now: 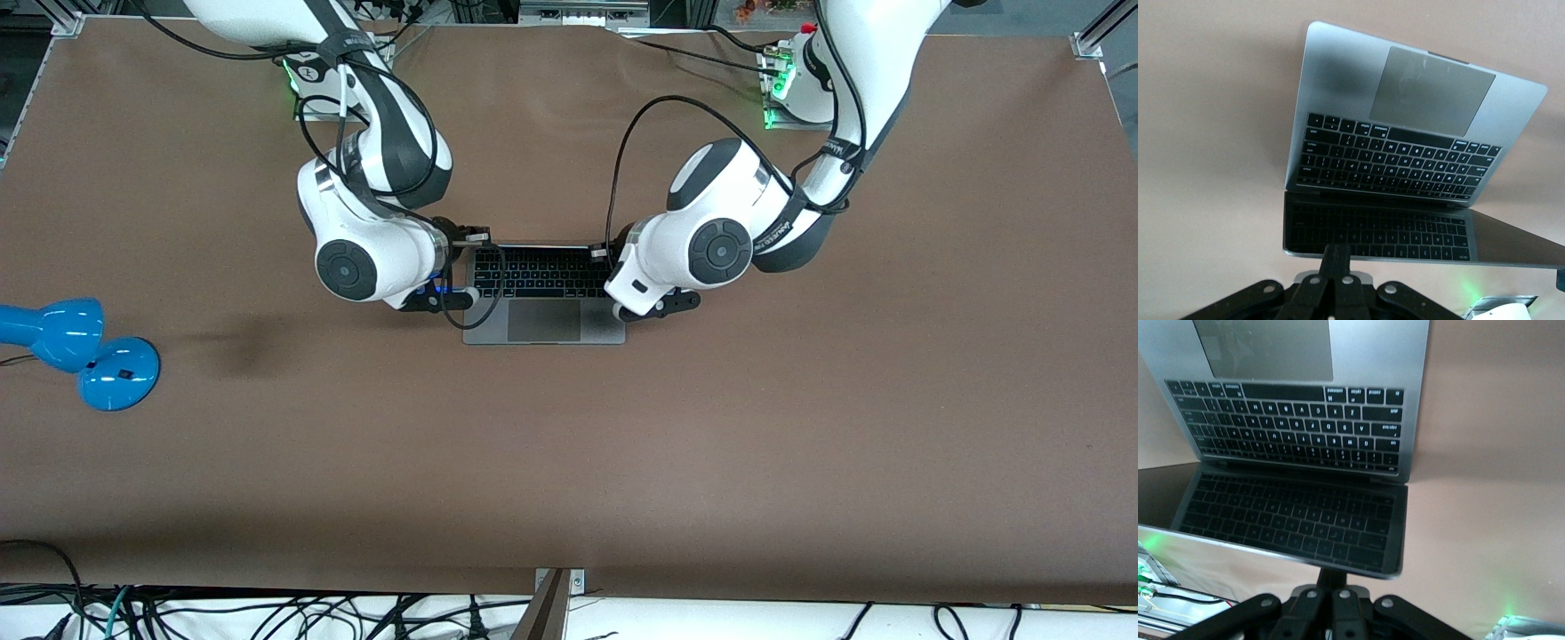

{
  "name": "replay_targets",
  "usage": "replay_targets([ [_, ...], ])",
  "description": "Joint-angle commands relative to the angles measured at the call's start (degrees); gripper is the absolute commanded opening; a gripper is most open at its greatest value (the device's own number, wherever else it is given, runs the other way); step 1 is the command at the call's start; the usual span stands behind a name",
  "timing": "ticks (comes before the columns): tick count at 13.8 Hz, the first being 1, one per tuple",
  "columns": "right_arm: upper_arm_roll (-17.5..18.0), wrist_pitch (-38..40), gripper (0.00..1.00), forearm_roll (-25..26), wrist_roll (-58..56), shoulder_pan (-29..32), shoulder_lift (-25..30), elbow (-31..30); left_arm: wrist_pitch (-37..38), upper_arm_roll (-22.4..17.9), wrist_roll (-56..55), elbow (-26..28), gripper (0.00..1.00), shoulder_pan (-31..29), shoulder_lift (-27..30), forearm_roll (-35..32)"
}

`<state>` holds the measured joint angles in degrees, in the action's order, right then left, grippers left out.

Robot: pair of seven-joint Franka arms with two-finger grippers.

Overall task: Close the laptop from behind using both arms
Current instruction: 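Push the laptop screen down toward the keyboard with both grippers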

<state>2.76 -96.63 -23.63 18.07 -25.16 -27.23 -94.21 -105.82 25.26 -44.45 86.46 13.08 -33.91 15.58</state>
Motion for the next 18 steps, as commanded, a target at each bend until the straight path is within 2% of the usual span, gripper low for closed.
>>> replay_targets([
  [1,0.14,-0.31,0.02,-0.1,-1.11,0.81,-1.24,2.01,0.52,-0.21,0.5,-2.87,0.0,0.28,-3.26,-3.44],
  [5,0.14,-4.08,0.02,2.36,-3.39,0.81,-1.51,2.19,0.52,-0.82,0.5,-5.24,0.0,0.37,-5.11,-3.63],
  [12,0.14,-8.83,0.02,2.54,-5.77,1.25,-3.7,2.19,-0.18,-1.61,0.5,-6.65,0.0,0.37,-7.13,-4.24],
  [16,0.14,-11.38,0.02,2.62,-7.6,1.25,-5.11,2.28,-3.07,-1.7,0.5,-6.74,0.0,0.37,-8.89,-4.33],
  [18,0.14,-12.26,0.02,2.62,-8.93,1.95,-5.9,2.54,-3.43,-2.92,0.5,-6.74,0.0,0.98,-9.33,-4.33],
])
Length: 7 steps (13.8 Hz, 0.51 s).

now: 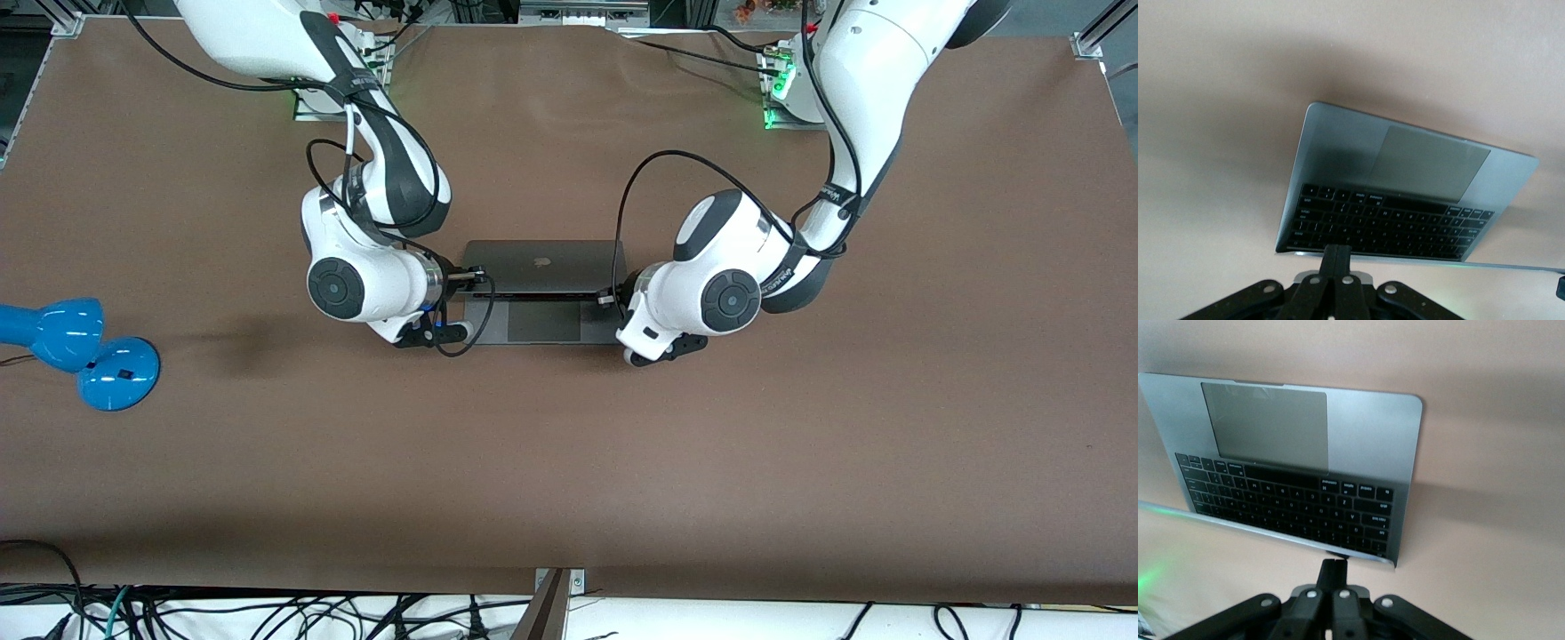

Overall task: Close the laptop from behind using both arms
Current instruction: 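Push the laptop screen down toward the keyboard with both grippers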

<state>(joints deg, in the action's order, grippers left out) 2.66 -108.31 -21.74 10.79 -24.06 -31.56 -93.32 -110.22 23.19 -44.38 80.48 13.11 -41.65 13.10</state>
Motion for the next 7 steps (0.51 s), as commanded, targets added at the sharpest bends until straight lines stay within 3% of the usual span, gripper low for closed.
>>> replay_targets([
  [1,0.24,-0.76,0.02,0.73,-1.83,0.94,-1.84,1.83,0.97,-0.96,0.44,-0.85,0.0,1.04,-1.76,-1.77],
  [7,0.24,-4.44,0.02,0.73,-4.2,1.65,-5.09,2.88,-0.7,-0.96,0.44,-0.85,0.0,1.04,-3.96,-5.1],
])
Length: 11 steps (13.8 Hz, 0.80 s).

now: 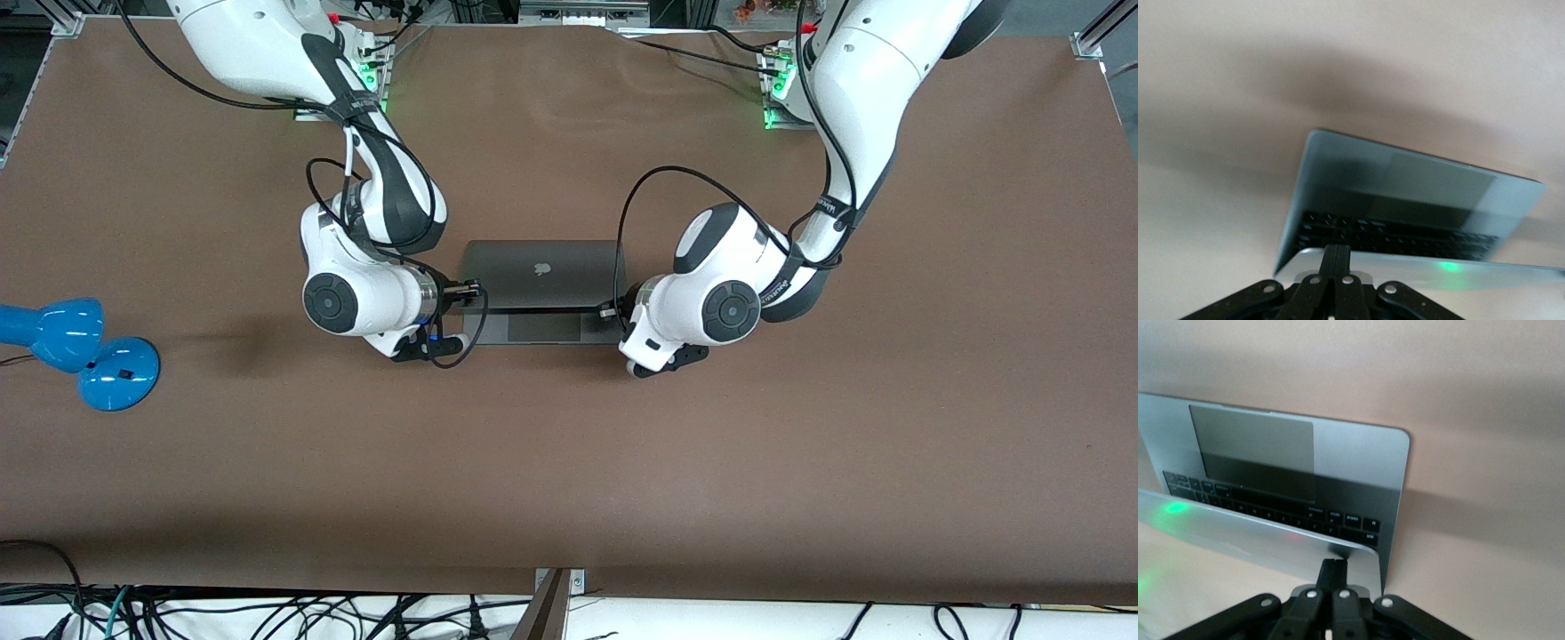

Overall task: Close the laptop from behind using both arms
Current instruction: 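Push the laptop screen down toward the keyboard with both grippers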

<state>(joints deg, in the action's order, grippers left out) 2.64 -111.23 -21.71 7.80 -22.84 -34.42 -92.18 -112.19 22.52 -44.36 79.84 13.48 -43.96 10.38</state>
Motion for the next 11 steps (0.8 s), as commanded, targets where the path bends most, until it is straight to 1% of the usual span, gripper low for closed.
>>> replay_targets([
  [1,0.26,-2.4,0.02,0.7,-1.65,0.43,-2.66,1.74,1.01,-0.37,0.41,-0.21,0.0,0.67,-1.83,-2.47],
  [9,0.26,-6.28,0.02,0.7,-3.67,0.61,-5.65,1.91,-4.17,-0.37,0.32,-0.21,0.0,0.67,-5.08,-2.91],
  [11,0.26,-6.37,0.02,0.7,-3.67,0.52,-6.0,2.52,-5.84,-0.37,0.32,-0.38,0.0,0.67,-6.22,-4.66],
])
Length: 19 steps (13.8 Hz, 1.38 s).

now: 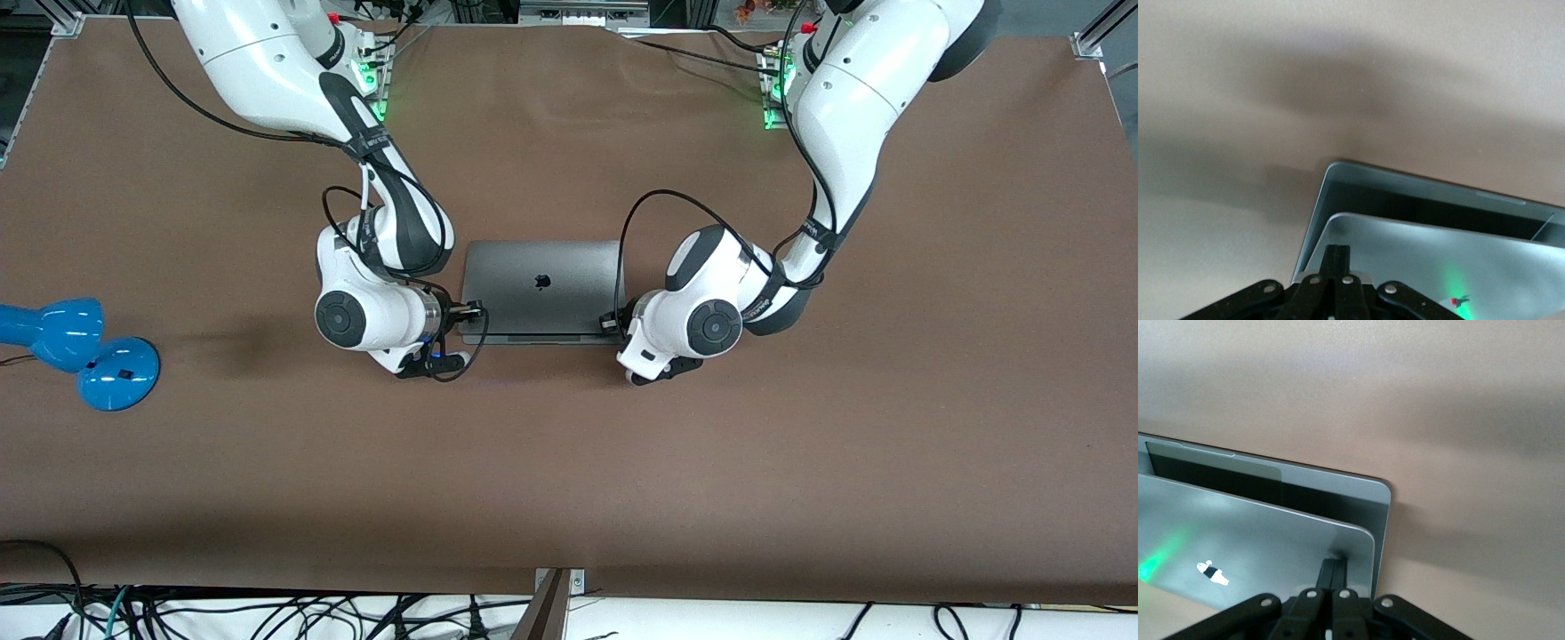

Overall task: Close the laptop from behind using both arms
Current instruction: 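Press the closed laptop lid flat with both grippers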

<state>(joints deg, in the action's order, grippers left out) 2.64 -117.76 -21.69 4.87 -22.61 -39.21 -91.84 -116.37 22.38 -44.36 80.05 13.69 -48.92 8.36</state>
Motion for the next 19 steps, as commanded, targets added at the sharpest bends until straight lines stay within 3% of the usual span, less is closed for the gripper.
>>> replay_targets([
  [1,0.26,0.16,0.02,0.68,-0.74,0.29,-1.4,2.28,-2.54,-0.23,0.24,-1.03,0.0,0.54,-1.88,-3.08],
  [4,0.26,-0.01,0.02,0.68,-1.35,0.37,-2.45,3.24,-2.64,-0.41,-0.03,-3.67,0.0,1.33,-4.43,-3.26],
  [7,0.26,-1.32,0.02,0.68,-2.76,0.72,-3.68,3.77,-2.72,-3.21,0.15,-5.25,0.0,3.53,-5.75,-3.17],
  [17,0.26,-2.13,0.02,0.6,-2.85,0.72,-4.74,4.3,-2.72,-3.57,0.23,-5.61,0.0,3.88,-6.89,-3.26],
  [19,0.18,2.5,0.11,0.77,-2.06,0.73,-5.18,8.58,-2.72,-3.57,0.23,-5.61,0.0,3.88,-6.89,-3.52],
])
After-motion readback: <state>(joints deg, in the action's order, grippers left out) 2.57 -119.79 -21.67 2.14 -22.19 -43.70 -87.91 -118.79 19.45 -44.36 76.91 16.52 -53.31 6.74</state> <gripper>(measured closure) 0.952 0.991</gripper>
